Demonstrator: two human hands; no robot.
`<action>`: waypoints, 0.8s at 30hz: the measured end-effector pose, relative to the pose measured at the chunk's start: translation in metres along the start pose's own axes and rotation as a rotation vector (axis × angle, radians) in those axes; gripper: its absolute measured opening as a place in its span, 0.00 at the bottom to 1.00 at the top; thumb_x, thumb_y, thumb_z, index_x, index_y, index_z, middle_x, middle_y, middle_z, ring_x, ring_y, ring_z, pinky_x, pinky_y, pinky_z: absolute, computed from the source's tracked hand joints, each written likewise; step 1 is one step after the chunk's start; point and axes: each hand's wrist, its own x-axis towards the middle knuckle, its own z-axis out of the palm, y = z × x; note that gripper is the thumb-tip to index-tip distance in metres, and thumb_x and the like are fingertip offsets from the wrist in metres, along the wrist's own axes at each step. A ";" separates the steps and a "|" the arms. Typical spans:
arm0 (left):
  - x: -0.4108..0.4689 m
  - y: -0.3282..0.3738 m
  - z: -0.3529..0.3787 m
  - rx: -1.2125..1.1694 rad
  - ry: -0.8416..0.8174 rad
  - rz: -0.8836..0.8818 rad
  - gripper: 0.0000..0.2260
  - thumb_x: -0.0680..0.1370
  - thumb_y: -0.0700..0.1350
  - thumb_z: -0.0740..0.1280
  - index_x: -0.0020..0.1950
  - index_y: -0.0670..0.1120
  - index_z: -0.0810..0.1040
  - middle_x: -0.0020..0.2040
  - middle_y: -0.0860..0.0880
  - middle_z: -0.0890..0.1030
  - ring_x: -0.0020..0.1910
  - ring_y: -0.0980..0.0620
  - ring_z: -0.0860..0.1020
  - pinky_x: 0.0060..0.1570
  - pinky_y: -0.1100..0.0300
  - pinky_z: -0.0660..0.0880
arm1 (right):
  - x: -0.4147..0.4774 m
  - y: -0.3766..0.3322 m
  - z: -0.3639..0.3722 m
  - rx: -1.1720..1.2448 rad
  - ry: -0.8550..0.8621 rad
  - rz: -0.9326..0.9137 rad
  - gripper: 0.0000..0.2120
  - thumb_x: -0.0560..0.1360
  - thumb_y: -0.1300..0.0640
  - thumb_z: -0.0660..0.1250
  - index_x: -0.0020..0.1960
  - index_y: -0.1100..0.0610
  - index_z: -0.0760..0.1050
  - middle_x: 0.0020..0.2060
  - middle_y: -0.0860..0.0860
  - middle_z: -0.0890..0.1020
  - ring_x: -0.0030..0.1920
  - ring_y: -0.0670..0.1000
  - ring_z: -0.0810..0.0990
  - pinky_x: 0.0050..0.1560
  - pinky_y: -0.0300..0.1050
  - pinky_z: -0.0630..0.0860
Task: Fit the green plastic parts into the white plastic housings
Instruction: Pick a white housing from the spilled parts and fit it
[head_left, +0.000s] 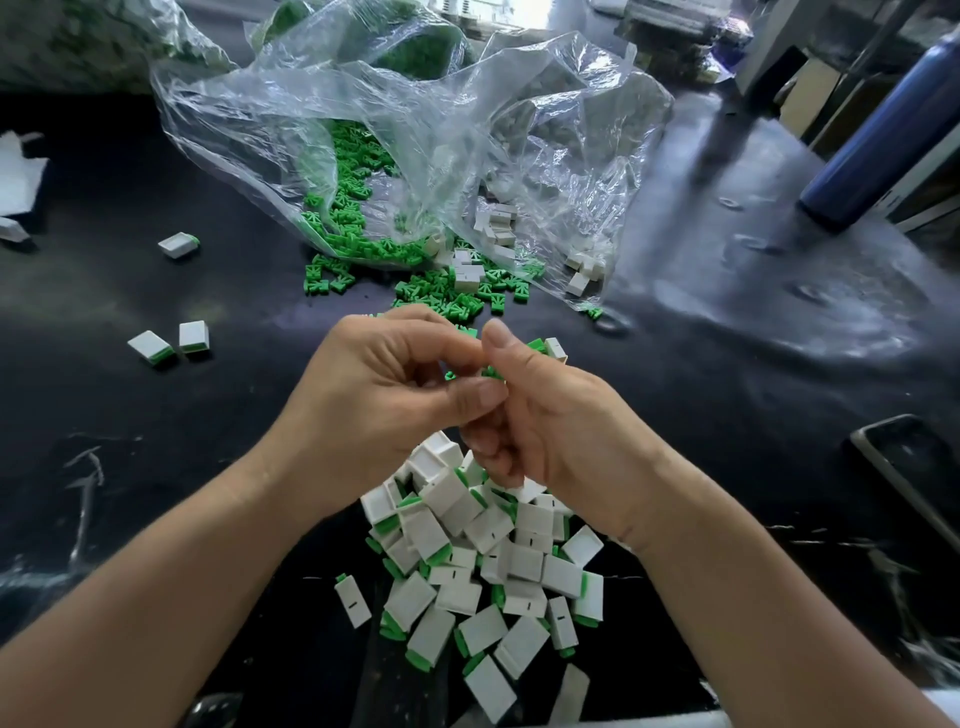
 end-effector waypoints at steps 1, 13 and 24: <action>0.000 0.000 0.001 -0.011 0.005 -0.003 0.08 0.62 0.39 0.76 0.38 0.39 0.82 0.37 0.39 0.76 0.27 0.37 0.78 0.30 0.50 0.79 | 0.000 0.001 0.001 0.009 0.010 0.008 0.31 0.69 0.34 0.57 0.51 0.62 0.73 0.26 0.47 0.69 0.28 0.46 0.65 0.30 0.38 0.62; -0.003 -0.004 0.008 -0.054 0.099 0.044 0.06 0.64 0.38 0.72 0.40 0.44 0.83 0.35 0.50 0.77 0.27 0.54 0.76 0.25 0.67 0.70 | -0.003 0.001 0.008 0.003 0.072 -0.115 0.25 0.70 0.37 0.53 0.27 0.50 0.77 0.25 0.46 0.65 0.27 0.44 0.61 0.28 0.34 0.59; -0.003 -0.005 0.008 -0.057 0.105 0.052 0.07 0.64 0.38 0.71 0.40 0.45 0.83 0.36 0.51 0.77 0.28 0.54 0.77 0.27 0.67 0.71 | -0.003 0.003 0.006 -0.005 0.034 -0.093 0.32 0.70 0.38 0.52 0.48 0.68 0.74 0.24 0.44 0.68 0.27 0.44 0.60 0.29 0.36 0.58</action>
